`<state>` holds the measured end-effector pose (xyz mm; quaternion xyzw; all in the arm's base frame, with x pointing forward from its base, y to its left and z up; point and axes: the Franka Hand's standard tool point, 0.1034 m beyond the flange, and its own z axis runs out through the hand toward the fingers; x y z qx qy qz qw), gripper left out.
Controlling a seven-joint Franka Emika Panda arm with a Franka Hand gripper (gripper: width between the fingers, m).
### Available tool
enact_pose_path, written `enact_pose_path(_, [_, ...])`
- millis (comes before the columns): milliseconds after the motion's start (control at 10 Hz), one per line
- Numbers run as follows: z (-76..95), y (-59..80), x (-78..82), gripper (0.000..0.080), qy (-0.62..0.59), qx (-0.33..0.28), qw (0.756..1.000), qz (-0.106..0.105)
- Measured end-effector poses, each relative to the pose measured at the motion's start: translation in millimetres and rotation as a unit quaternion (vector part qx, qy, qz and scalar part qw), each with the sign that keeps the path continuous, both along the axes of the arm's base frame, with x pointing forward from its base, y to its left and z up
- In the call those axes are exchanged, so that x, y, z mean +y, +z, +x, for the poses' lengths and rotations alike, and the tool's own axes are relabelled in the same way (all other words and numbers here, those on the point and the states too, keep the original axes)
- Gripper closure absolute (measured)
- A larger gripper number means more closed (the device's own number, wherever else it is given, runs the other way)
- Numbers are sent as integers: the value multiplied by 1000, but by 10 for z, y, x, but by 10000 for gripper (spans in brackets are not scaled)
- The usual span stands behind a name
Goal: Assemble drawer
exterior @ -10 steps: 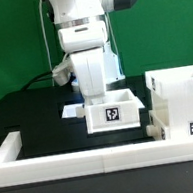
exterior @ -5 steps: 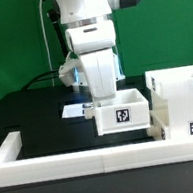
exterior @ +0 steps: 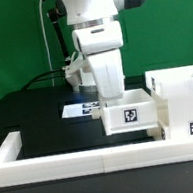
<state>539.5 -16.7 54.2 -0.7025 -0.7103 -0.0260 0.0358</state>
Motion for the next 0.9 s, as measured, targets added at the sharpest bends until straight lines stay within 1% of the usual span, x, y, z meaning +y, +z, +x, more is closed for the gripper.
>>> enact_pose_path(200, [1,-3,70,757,6,0,1000,0])
enact_pose_path(900, [12,-3,117,757,1,1,1000,1])
